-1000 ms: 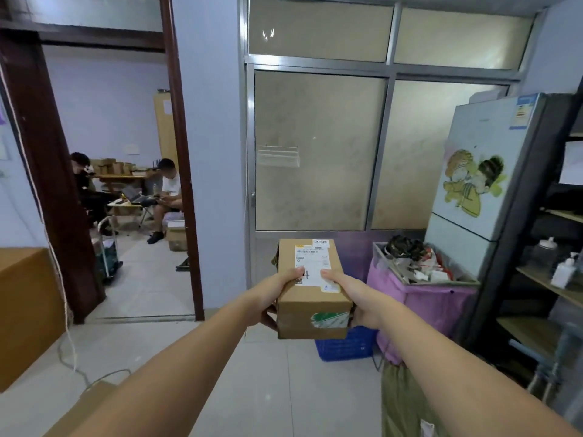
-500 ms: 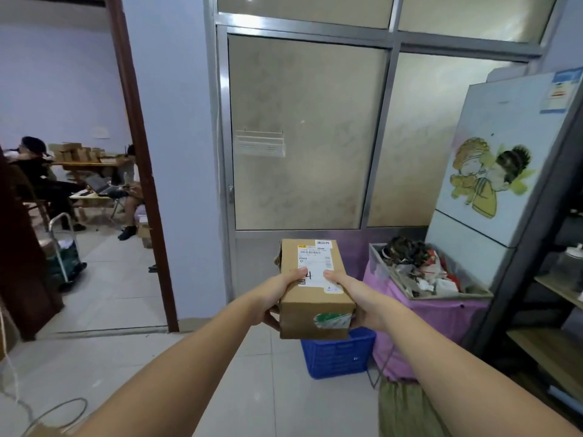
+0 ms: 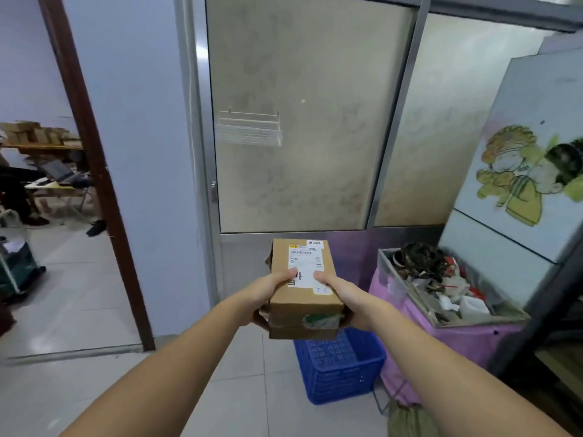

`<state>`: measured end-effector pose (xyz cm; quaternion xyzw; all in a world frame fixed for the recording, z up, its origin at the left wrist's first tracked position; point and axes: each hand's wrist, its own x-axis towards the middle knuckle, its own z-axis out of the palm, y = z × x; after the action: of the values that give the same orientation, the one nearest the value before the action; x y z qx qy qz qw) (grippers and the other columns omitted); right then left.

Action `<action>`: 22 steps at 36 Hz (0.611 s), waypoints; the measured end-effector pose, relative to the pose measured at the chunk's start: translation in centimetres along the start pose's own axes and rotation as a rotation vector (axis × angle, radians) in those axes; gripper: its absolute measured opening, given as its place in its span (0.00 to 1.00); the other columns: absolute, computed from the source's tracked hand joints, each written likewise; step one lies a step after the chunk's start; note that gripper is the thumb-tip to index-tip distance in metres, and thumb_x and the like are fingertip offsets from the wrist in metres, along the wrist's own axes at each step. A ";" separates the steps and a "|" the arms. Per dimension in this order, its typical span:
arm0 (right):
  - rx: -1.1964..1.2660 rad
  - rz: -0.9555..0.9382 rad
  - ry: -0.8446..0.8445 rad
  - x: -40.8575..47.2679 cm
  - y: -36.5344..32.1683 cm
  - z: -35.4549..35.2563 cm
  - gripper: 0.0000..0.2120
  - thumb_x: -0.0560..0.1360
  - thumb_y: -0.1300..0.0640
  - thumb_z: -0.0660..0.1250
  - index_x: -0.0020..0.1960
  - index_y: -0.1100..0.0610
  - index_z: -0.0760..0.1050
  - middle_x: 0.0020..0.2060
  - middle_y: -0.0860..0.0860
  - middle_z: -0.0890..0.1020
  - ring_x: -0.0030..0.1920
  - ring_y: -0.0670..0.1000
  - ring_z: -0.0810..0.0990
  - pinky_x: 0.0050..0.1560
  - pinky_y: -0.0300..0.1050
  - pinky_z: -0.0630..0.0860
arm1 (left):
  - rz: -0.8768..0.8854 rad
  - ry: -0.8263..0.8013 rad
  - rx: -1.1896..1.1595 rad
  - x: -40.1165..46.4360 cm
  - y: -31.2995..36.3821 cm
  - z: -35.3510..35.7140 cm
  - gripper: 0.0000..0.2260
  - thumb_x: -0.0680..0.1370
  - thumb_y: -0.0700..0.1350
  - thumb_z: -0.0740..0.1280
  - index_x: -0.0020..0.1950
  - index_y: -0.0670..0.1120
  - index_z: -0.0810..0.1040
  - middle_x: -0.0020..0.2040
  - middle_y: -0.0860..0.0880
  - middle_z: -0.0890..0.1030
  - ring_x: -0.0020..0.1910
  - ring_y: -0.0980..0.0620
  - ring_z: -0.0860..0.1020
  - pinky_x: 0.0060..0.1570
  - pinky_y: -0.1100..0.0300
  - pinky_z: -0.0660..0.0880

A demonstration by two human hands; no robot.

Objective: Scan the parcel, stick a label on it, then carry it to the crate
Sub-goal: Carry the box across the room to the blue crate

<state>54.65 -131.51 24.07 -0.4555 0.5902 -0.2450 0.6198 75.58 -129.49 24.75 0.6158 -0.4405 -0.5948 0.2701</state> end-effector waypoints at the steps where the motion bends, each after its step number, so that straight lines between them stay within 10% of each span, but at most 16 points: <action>1: 0.006 0.008 0.001 1.1 -0.7 -0.1 0.28 0.73 0.33 0.69 0.63 0.52 0.77 0.56 0.58 0.86 0.58 0.60 0.84 0.64 0.58 0.79 | -0.008 -0.008 0.003 1.5 0.6 -0.6 0.32 0.75 0.70 0.67 0.70 0.50 0.73 0.59 0.43 0.81 0.57 0.42 0.81 0.60 0.39 0.81; 22: 0.118 0.056 0.063 29.7 -12.0 -6.0 0.21 0.74 0.35 0.69 0.59 0.49 0.78 0.56 0.57 0.87 0.59 0.61 0.83 0.67 0.63 0.76 | -0.045 -0.125 0.108 32.3 12.4 -8.8 0.31 0.73 0.73 0.66 0.66 0.53 0.78 0.58 0.43 0.85 0.55 0.41 0.83 0.59 0.40 0.81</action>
<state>57.21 -163.73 19.82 -0.3935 0.6065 -0.2762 0.6333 78.32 -164.85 20.72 0.6009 -0.4740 -0.6133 0.1953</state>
